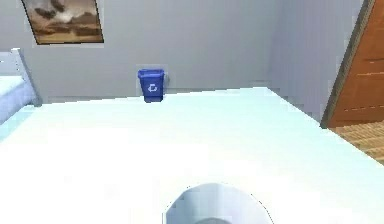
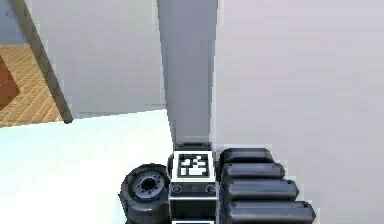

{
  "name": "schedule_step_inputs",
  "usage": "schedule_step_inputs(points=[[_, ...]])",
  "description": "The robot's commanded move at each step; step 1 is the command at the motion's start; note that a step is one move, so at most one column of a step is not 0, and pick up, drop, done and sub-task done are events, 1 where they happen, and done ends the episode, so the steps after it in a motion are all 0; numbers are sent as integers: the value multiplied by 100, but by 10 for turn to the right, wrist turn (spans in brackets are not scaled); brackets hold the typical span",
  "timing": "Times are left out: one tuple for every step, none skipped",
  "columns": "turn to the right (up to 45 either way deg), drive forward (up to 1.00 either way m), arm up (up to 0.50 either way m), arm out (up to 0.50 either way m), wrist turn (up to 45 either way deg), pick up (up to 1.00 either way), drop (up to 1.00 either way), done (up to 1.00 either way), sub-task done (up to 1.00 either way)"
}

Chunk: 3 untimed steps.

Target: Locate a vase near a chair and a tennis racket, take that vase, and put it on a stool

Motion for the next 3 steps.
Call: schedule_step_inputs(points=[[300, 0, 0, 0, 0, 0, 0, 0, 0], [0, 25, 0, 0, 0, 0, 0, 0, 0], [90, 0, 0, 0, 0, 0, 0, 0, 0]])
